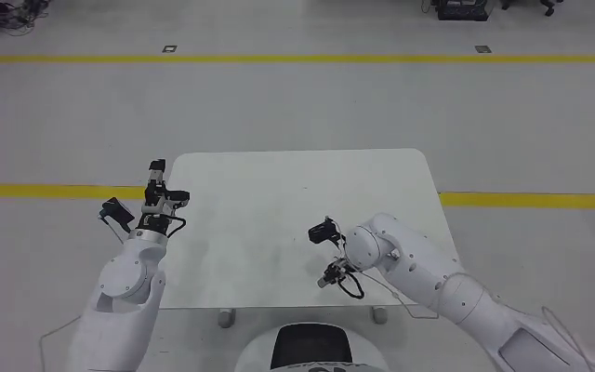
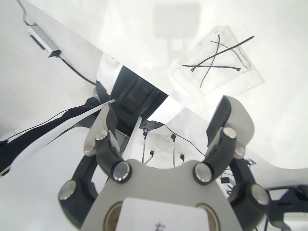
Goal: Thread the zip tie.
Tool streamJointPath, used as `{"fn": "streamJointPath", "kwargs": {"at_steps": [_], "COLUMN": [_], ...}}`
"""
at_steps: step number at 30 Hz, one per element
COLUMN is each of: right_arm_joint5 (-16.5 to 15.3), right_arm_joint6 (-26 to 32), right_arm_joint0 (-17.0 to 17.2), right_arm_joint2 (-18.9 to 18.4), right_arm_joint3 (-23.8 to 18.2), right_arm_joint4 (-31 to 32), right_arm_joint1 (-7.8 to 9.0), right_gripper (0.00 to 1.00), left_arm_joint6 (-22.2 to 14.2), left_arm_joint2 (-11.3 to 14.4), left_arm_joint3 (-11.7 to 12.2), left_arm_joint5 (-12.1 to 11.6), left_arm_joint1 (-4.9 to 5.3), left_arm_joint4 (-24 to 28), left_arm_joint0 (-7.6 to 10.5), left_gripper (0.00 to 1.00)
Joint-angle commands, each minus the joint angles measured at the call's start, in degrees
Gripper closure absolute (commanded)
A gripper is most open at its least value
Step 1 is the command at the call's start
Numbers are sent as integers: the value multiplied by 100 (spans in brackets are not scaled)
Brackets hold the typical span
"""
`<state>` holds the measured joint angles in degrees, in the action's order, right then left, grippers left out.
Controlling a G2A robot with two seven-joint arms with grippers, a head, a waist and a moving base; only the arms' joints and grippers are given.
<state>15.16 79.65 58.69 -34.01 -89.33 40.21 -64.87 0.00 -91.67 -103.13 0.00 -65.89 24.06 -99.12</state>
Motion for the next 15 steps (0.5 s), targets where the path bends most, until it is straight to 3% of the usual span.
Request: {"fn": "streamJointPath", "kwargs": {"at_steps": [1, 7, 13, 15], "right_arm_joint5": [-7, -12, 432, 432], "right_arm_joint6": [-1, -224, -397, -419], "right_arm_joint0": [4, 52, 102, 111], "right_arm_joint2": [-20, 22, 39, 33], "right_arm_joint3": [-4, 12, -34, -40], "right_arm_joint4": [-42, 175, 622, 652], "right_arm_joint1": [2, 2, -22, -22], "right_gripper": [0, 0, 0, 0], "left_arm_joint6": [0, 0, 0, 0], "left_arm_joint2": [0, 0, 0, 0], "left_arm_joint3": [0, 0, 0, 0], "left_arm_joint5": [0, 0, 0, 0], "left_arm_joint1": [0, 0, 0, 0], "left_arm_joint4": [0, 0, 0, 0], "left_arm_joint0": [0, 0, 0, 0], "left_gripper": [0, 0, 0, 0]}}
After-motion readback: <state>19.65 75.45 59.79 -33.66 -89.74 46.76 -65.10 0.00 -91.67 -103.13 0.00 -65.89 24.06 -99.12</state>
